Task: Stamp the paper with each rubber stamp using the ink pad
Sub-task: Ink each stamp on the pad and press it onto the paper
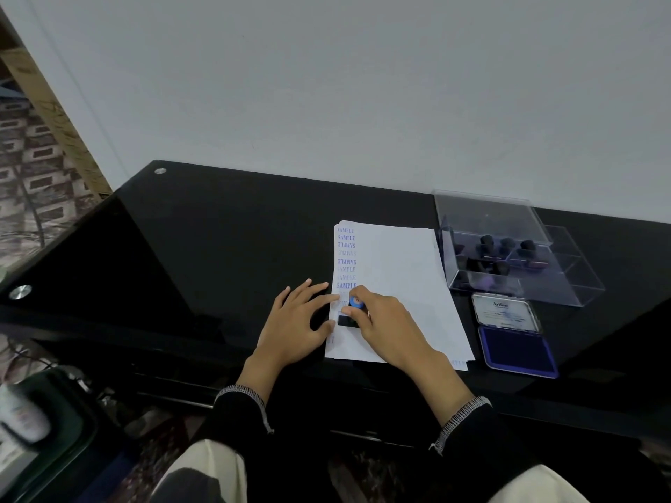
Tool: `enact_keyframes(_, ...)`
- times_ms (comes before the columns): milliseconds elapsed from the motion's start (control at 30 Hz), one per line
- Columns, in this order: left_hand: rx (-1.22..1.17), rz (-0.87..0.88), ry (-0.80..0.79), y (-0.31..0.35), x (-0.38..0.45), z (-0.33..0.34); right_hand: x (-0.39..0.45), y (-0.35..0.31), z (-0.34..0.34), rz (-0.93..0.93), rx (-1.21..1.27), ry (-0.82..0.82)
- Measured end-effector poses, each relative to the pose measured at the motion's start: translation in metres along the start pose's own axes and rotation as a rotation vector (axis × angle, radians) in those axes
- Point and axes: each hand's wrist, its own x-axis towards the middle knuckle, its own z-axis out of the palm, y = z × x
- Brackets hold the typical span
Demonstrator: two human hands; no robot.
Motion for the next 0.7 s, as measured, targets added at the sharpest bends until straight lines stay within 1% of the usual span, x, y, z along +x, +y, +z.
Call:
enact_keyframes(500, -0.028, -0.002, 0.025, 0.002, -0.001, 0.000, 0.000, 0.001, 0.006, -0.051, -0.047, 0.027)
enact_keyframes(700, -0.027, -0.005, 0.024, 0.002, -0.001, -0.001, -0.002, 0.002, 0.010, -0.041, -0.044, 0.039)
